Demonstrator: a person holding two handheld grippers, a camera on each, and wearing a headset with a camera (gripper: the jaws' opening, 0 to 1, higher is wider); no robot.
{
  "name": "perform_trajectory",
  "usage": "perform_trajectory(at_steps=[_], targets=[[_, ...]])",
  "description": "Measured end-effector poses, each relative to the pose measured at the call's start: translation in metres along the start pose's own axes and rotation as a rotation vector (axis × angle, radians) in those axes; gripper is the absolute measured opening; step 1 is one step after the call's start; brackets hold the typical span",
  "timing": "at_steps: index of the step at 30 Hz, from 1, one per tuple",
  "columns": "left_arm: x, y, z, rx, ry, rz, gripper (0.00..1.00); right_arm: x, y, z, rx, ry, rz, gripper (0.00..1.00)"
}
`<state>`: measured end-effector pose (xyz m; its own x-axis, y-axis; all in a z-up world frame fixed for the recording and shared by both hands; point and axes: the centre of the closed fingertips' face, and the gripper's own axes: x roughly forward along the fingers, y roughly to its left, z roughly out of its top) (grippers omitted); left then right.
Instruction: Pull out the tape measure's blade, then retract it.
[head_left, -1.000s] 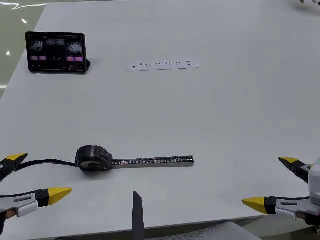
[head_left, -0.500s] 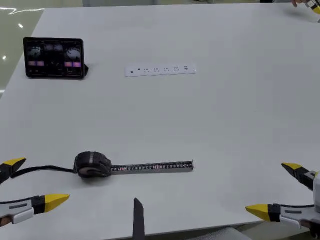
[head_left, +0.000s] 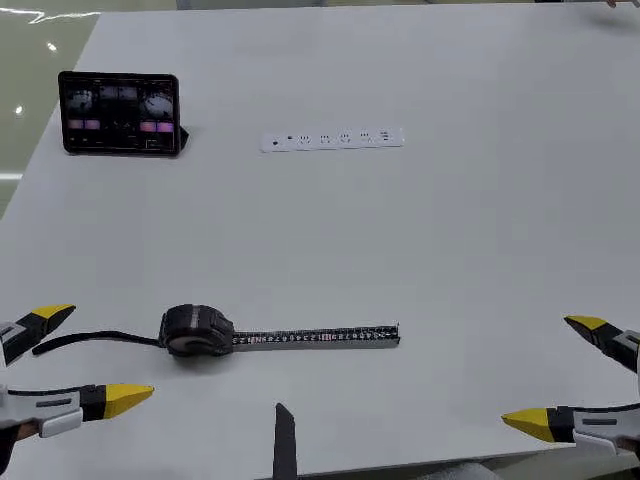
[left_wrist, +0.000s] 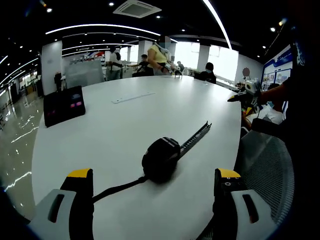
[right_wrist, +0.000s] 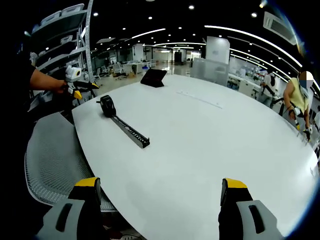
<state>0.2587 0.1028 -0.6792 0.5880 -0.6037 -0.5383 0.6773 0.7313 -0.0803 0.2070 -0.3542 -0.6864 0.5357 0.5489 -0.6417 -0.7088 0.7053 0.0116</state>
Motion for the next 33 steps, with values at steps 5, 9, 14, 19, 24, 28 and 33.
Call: perform_trajectory(at_steps=[5, 9, 14, 19, 24, 28, 33], targets=[[0.005, 0.001, 0.000, -0.001, 0.014, -0.007, 0.99, 0.004, 0.003, 0.003, -0.008, 0.015, 0.029, 0.99], [0.011, 0.001, 0.003, -0.016, 0.013, -0.004, 0.99, 0.007, 0.004, 0.006, -0.012, 0.026, 0.049, 0.99], [0.020, -0.002, 0.005, -0.013, 0.057, 0.011, 0.99, 0.015, 0.001, 0.011, -0.054, 0.057, 0.073, 0.99], [0.026, -0.002, 0.013, -0.036, 0.055, 0.033, 0.99, 0.018, -0.004, 0.026, -0.067, 0.048, 0.070, 0.99], [0.037, -0.010, 0.023, -0.036, 0.045, 0.025, 0.99, 0.022, -0.010, 0.036, -0.108, 0.067, 0.076, 0.99], [0.047, -0.013, 0.030, -0.128, 0.021, 0.043, 0.99, 0.029, -0.009, 0.043, -0.134, 0.072, 0.095, 0.99], [0.058, -0.020, 0.031, -0.145, 0.021, 0.085, 0.99, 0.041, -0.002, 0.052, -0.185, 0.084, 0.136, 0.99]])
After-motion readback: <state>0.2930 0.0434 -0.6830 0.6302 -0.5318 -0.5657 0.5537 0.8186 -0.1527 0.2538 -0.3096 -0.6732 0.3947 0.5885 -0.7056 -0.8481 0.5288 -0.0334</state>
